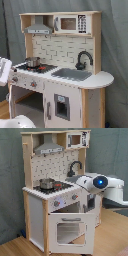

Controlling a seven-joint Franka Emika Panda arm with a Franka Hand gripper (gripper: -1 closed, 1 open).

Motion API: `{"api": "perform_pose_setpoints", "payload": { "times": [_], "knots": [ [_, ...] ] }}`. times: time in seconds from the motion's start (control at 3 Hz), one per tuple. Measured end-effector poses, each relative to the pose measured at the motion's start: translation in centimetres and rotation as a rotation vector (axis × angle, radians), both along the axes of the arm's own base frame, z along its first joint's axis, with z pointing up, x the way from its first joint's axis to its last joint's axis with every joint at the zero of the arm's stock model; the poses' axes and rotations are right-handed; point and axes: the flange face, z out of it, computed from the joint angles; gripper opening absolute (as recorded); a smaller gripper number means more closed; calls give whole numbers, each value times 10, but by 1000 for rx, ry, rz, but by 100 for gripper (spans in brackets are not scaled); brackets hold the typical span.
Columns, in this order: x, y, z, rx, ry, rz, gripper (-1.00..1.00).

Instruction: Play with the kitchen

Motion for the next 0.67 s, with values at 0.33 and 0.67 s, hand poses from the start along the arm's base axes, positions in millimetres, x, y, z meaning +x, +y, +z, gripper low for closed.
{"api": "perform_pose_setpoints", "payload": {
  "times": [0.33, 0.67],
  "knots": [
    [6, -20, -4, 5, 106, 9, 100],
    [11, -34, -19, 13, 235, 41, 100]
  ]
}}
